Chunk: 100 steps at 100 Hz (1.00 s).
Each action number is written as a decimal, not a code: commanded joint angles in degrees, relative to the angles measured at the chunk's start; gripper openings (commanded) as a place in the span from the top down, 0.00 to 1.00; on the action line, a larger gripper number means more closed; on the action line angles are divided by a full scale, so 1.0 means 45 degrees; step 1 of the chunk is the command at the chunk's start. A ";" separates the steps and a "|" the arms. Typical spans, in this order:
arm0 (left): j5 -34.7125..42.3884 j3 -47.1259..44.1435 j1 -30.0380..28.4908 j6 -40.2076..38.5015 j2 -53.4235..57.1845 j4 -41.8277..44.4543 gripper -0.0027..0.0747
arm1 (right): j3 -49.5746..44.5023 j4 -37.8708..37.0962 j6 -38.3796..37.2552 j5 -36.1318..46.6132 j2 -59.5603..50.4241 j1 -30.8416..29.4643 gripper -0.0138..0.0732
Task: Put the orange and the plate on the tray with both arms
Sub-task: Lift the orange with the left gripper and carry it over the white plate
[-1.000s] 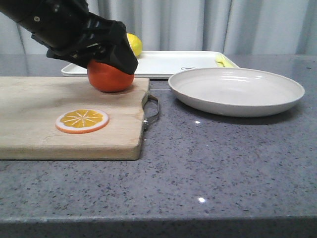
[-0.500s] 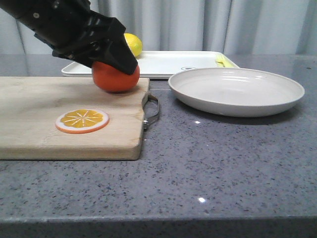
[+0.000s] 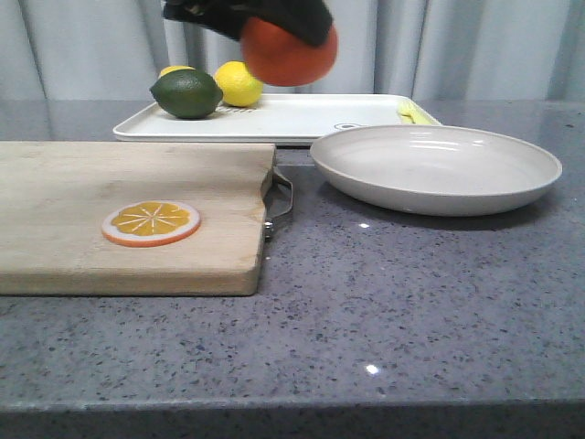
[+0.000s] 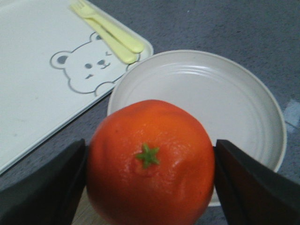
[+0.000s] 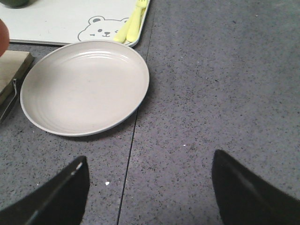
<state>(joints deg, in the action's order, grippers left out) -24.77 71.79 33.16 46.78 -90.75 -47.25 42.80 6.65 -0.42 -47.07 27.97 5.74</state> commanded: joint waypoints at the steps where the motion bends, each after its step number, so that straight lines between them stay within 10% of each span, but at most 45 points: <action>1: 0.0703 0.0818 0.0581 -0.0111 -0.0019 -0.0368 0.58 | 0.0409 -0.0106 0.0094 0.0836 0.0165 -0.0053 0.21; 100: 0.0291 0.4124 0.1536 -0.0432 -0.4055 -0.0345 0.57 | 0.0409 -0.0106 0.0094 0.0827 0.0165 -0.0053 0.21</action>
<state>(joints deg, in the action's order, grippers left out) -25.16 88.37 39.69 45.34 -111.53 -47.59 42.80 6.62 -0.42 -47.16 27.97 5.74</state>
